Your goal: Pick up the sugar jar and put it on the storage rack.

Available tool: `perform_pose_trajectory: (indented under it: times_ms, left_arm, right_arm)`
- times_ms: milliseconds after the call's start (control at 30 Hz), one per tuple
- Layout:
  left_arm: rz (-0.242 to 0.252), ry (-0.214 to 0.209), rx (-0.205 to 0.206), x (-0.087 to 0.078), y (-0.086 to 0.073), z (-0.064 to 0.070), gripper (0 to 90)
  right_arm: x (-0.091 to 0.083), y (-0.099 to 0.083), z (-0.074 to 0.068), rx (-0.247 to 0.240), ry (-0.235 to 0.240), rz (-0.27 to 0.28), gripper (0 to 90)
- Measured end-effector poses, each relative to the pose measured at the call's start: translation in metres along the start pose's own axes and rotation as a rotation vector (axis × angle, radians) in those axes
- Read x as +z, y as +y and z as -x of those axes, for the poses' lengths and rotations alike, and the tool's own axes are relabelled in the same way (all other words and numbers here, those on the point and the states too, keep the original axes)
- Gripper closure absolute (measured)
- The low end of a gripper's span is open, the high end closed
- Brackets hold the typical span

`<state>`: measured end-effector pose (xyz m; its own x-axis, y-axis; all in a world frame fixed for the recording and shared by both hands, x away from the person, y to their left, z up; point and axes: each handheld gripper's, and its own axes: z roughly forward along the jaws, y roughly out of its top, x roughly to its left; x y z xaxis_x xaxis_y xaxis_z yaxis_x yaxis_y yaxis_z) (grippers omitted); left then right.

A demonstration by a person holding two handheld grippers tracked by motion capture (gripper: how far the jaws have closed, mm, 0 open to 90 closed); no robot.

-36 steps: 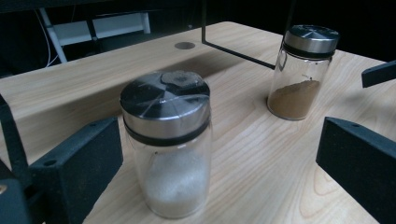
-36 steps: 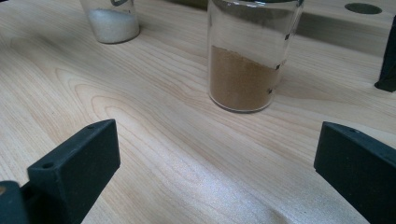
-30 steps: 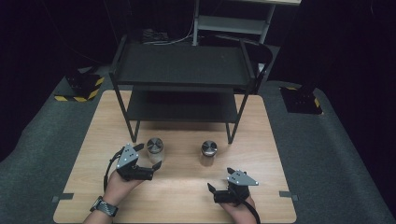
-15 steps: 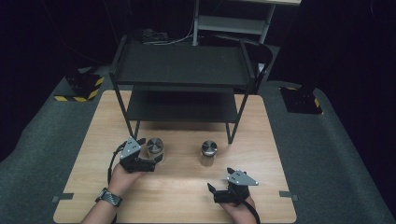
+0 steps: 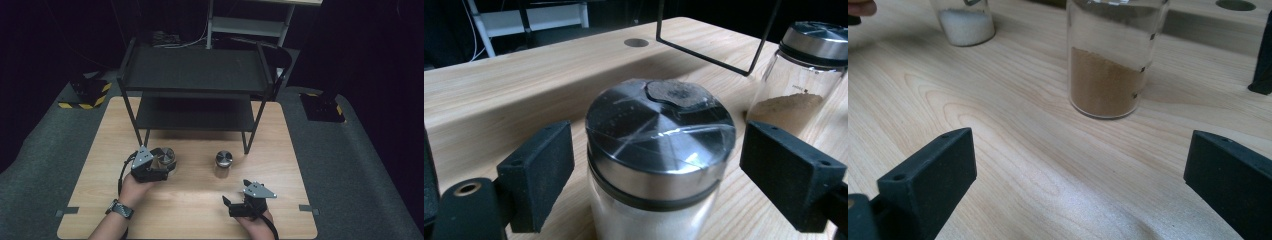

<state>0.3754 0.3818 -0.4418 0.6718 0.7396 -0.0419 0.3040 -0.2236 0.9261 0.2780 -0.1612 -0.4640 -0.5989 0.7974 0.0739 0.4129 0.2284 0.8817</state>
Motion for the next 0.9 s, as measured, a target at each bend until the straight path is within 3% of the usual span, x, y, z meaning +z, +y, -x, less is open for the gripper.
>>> perform_pose_trajectory:
  times_ms: [367,667,900]
  left_arm:
    - [0.023,0.025,0.026,0.0040,-0.0033,0.0021,20.7]
    - [0.032,0.019,0.048,0.0051,-0.0061,0.0051,32.2]
    - [0.040,0.025,0.034,0.0043,-0.0065,0.0066,33.9]
  right_arm:
    - [-0.0001,-0.0002,0.0010,0.001,0.004,0.001,0.1]
    - [-0.0003,-0.0005,0.0026,0.012,0.008,0.003,0.1]
    - [-0.0003,-0.0004,0.0027,0.010,0.010,0.002,0.1]
